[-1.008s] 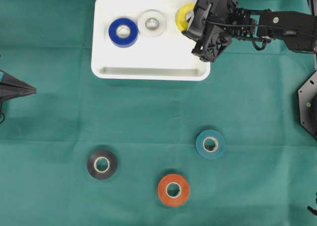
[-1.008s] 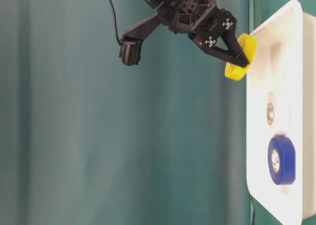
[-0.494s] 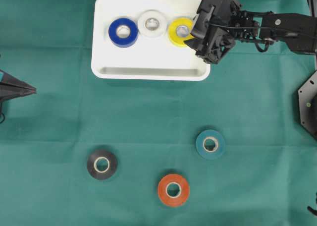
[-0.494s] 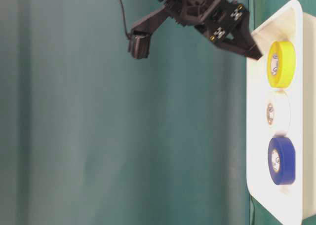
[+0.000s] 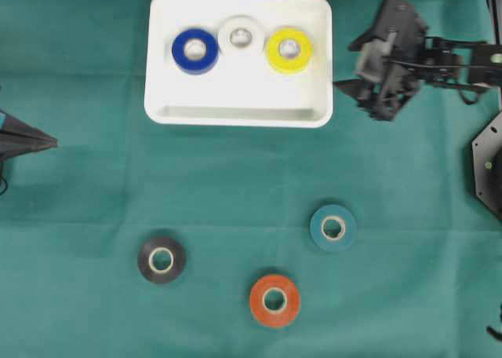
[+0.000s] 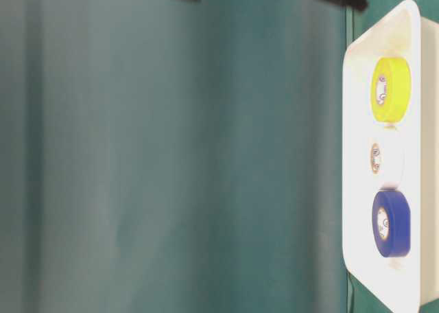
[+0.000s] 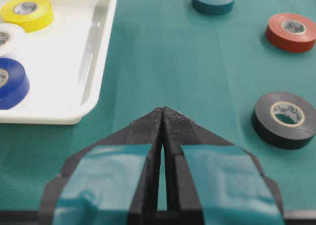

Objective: Put the tape into the white case with the right arm.
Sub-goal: 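Open the right gripper and withdraw it to the right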

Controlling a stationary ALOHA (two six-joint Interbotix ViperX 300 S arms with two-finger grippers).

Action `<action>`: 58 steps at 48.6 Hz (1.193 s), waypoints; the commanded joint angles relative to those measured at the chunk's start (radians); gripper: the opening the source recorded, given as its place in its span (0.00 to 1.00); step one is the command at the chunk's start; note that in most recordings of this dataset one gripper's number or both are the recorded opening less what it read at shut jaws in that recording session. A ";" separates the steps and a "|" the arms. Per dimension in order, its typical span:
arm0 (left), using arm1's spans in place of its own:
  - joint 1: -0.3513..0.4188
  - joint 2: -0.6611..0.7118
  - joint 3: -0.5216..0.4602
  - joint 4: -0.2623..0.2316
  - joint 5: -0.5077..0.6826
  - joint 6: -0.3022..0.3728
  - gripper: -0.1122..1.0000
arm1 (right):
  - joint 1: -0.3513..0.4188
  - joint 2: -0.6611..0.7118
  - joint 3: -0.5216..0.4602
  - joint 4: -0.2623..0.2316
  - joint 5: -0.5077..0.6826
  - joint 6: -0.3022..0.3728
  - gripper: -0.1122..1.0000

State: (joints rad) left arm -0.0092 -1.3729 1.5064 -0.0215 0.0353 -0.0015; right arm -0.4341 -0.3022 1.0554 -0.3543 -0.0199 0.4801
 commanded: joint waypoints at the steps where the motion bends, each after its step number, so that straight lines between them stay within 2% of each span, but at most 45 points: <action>1: 0.002 0.009 -0.011 0.000 -0.005 0.000 0.10 | 0.000 -0.074 0.055 0.002 -0.043 0.002 0.71; 7: 0.002 0.009 -0.011 0.000 -0.005 0.000 0.10 | 0.002 -0.160 0.141 0.002 -0.109 0.002 0.71; 14: 0.002 0.009 -0.011 0.000 -0.005 0.000 0.10 | 0.005 -0.244 0.206 0.002 -0.133 0.000 0.71; 31: 0.002 0.009 -0.011 0.000 -0.006 0.000 0.11 | 0.029 -0.350 0.267 0.002 -0.117 0.002 0.71; 42: 0.002 0.009 -0.011 0.000 -0.006 0.000 0.10 | 0.123 -0.351 0.270 0.000 -0.117 0.002 0.71; 58: 0.002 0.009 -0.012 0.000 -0.006 -0.002 0.10 | 0.328 -0.351 0.293 0.002 -0.117 0.003 0.71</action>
State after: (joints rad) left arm -0.0092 -1.3729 1.5064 -0.0215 0.0353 -0.0015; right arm -0.1396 -0.6519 1.3530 -0.3543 -0.1335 0.4801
